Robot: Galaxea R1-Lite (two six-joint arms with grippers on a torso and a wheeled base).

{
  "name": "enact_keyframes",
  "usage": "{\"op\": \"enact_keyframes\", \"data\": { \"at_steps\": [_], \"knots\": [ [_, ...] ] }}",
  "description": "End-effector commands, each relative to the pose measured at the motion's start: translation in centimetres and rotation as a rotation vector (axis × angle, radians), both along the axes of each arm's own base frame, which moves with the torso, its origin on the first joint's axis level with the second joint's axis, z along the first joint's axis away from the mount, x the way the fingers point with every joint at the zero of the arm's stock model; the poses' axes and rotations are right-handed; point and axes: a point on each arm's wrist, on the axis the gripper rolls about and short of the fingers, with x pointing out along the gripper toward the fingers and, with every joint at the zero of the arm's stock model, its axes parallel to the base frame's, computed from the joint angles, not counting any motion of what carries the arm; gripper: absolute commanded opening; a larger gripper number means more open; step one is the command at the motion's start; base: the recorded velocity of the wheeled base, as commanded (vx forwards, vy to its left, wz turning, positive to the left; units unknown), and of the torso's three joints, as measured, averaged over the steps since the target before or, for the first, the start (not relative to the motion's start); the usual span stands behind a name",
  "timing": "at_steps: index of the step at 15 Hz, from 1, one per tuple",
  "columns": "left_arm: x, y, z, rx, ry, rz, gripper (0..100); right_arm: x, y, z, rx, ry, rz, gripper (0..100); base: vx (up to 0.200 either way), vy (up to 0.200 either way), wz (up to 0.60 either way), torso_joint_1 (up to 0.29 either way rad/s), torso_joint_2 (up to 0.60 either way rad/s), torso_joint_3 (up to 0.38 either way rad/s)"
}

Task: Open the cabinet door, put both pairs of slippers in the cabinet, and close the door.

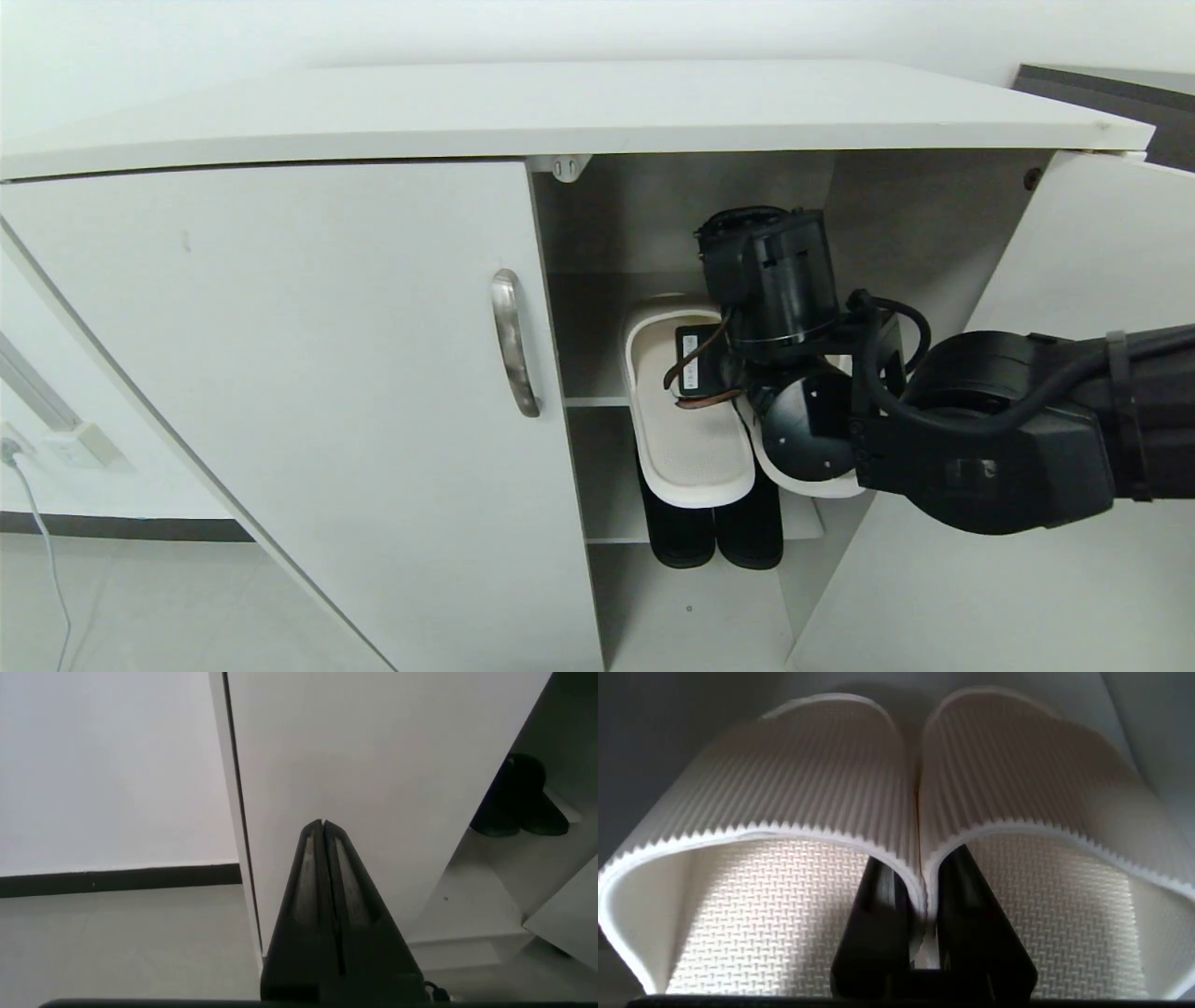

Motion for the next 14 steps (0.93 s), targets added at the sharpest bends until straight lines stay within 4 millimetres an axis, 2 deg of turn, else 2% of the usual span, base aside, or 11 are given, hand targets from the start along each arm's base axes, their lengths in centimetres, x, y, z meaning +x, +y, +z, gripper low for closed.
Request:
{"op": "enact_keyframes", "data": {
  "at_steps": [1,7,14],
  "knots": [
    [0.0,0.0,0.0,0.0,0.001,0.0,0,1.1,0.3,-0.3,0.0,0.001,-0.016,0,0.0,0.0,0.0,0.0,0.0,0.0],
    [0.0,0.0,0.0,-0.002,0.001,0.0,0,4.7,0.7,-0.1,0.014,-0.021,-0.045,0,0.0,0.0,0.0,0.0,0.0,0.0],
    [0.0,0.0,0.0,-0.003,0.001,0.0,0,5.1,0.6,0.3,0.019,-0.022,-0.045,0,0.0,0.0,0.0,0.0,0.0,0.0]
  ]
}}
